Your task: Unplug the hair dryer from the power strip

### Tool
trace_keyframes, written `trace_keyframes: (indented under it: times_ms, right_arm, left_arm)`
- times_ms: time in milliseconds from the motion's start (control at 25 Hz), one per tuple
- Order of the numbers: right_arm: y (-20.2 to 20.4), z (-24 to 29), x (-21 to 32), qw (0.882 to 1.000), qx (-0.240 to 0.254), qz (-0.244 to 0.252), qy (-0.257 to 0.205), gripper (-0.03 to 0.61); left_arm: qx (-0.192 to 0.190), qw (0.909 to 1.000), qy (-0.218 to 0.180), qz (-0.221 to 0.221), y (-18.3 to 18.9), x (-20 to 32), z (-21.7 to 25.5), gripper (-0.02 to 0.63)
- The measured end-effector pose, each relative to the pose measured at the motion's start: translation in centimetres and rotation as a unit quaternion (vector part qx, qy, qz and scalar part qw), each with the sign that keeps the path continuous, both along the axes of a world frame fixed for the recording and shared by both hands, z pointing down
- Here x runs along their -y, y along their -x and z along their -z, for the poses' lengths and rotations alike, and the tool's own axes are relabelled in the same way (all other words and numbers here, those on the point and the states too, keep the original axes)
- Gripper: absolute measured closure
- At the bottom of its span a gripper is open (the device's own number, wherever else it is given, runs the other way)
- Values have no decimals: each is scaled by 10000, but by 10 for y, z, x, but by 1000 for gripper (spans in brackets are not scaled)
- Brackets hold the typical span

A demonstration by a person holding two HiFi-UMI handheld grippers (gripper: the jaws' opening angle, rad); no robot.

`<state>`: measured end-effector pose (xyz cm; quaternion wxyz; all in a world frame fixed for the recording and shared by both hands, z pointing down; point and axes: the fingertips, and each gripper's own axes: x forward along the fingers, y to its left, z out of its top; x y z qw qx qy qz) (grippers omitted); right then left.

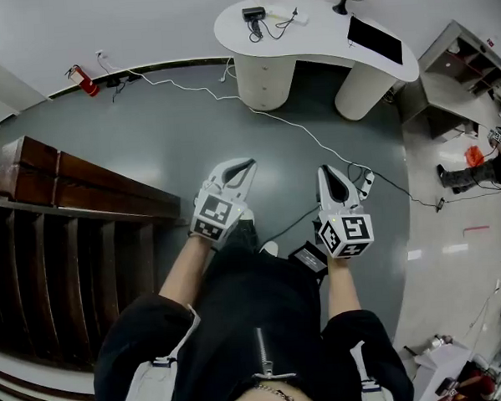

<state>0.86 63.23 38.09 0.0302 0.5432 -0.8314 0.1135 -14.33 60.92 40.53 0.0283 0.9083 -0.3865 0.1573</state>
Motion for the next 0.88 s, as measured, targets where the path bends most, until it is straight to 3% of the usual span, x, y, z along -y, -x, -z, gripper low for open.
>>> trace_keyframes:
  times_ms: [520, 880]
  right_arm:
    - [13, -7, 25, 9998, -1, 40, 190, 568]
    - [27, -1, 74, 9998, -64, -80, 158, 568]
  left_arm:
    - [-39, 9999, 128, -62, 5, 29, -8, 600]
    - [-67, 9997, 82, -223, 17, 83, -8, 600]
